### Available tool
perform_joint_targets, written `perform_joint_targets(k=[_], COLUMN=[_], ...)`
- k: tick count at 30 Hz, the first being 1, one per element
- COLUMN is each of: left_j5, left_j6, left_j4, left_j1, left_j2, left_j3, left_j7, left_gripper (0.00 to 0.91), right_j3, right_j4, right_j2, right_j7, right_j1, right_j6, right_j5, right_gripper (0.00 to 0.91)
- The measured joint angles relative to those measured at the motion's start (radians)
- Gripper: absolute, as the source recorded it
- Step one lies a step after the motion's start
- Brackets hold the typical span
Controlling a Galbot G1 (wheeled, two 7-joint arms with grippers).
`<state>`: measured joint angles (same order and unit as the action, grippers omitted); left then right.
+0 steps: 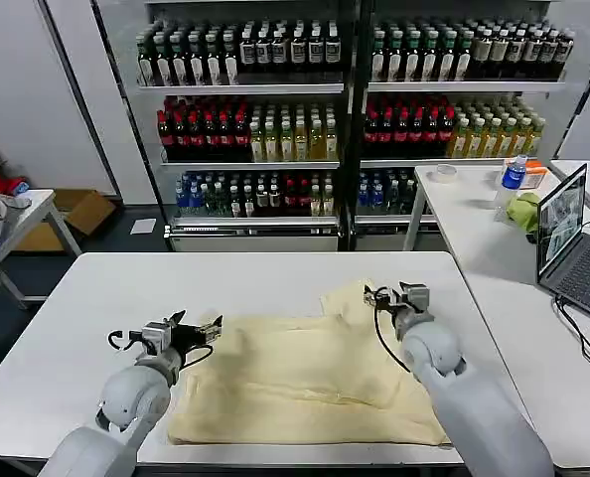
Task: Fold and organize the clothes.
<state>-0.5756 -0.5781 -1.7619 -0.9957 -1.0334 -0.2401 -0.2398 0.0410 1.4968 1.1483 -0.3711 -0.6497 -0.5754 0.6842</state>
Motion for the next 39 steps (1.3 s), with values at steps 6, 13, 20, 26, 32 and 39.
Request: perform_joint_targets(k=[6,13,20,26,32,39], left_j5=[-0.003,-0.016,-0.024,-0.029,-0.032,-0.041], left_j6=[0.0,0.0,0.0,0.0,0.0,0.001], left_j4=[0.05,0.089,0.116,0.125,0.128,0.128], left_j1=[0.038,0.055,0.069,0.072,0.07,0.069], left_j2=[-0.003,-0.012,-0.013,-0.015,-0.021,-0.024], left_j3=[0.031,0.046,0.054,0.059,0.063,0.064], left_j7=[0.007,0.01,0.011,0.01,0.011,0.012], left_gripper=[0.907,0.907,0.907,0.272,0.04,0.04], right_j3=[-0.023,-0.036,-0.041,-0.043,-0.047,-0.049], right_j4=[-0.096,-0.184,-0.244,-0.277,-0.285,-0.286], right_j2=[0.037,0.071,0.092,0.104,0.107,0.106], right_j7=[0.004,0.01,0.017,0.025,0.033,0.044], right_j1=[0.066,0.107,0.122,0.13,0.131,0.13], right_j6=[-0.001,-0.001,-0.001,0.0,0.01,0.017], right_j5=[0.005,0.006,0.009,0.011,0.013,0.017], right_gripper=[0.907,0.907,0.907,0.322,0.0,0.0])
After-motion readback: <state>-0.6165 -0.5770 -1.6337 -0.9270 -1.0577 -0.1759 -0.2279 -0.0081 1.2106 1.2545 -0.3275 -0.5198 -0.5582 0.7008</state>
